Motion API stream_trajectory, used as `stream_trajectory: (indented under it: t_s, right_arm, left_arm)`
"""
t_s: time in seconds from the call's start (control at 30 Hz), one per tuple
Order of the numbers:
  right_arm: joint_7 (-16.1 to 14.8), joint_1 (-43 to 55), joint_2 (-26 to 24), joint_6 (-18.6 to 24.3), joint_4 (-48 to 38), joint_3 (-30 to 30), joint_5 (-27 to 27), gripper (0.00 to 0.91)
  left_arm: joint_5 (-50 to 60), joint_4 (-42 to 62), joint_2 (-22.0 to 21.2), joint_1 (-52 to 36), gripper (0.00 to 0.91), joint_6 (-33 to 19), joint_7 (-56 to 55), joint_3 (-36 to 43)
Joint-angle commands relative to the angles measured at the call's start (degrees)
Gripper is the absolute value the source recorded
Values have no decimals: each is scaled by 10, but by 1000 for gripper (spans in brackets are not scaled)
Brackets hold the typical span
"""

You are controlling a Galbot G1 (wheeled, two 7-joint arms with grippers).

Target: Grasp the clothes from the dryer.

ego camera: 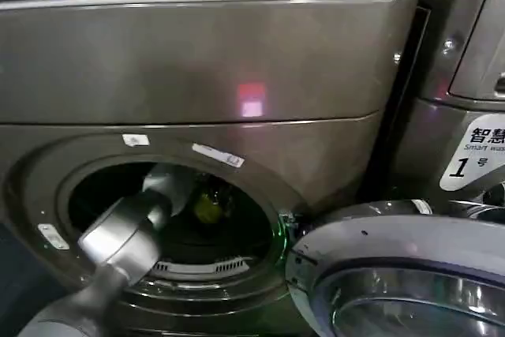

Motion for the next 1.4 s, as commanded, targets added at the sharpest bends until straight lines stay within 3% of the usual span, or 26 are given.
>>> stream_trajectory:
  t_s: [0.03, 0.23, 0.37, 0.53, 0.7, 0.83, 1.03, 1.2, 1.4]
  right_arm:
    - [1, 1, 1, 1, -1, 0, -1, 907]
    - [1, 4, 1, 1, -4, -1, -3, 907]
    - [2, 6, 2, 1, -2, -3, -3, 907]
    - [1, 12, 7, 3, 1, -14, -11, 907]
    - [1, 18, 8, 3, 6, -21, -10, 907]
    - [17, 25, 11, -2, 12, -29, -2, 907]
    - [21, 29, 13, 11, 10, -39, -15, 907]
    - [18, 34, 18, 24, 12, -49, -21, 907]
    - [24, 38, 16, 26, 9, -51, -28, 907]
  left_arm:
    - [2, 4, 0, 0, 0, -1, 8, 12]
    - [-8, 6, -1, 1, 0, 0, 9, 8]
    - [-42, -18, 0, 9, 0, 15, -47, -91]
    - [-68, -109, 9, 63, 0, 83, -152, -262]
    - [-156, -242, 35, 167, 0, 125, -271, -327]
    - [-243, -368, 31, 240, 0, 165, -361, -411]
    - [-366, -504, 12, 320, 0, 106, -499, -453]
    - [-388, -589, -6, 385, 0, 56, -616, -486]
    - [-405, -670, -6, 455, 0, 86, -655, -477]
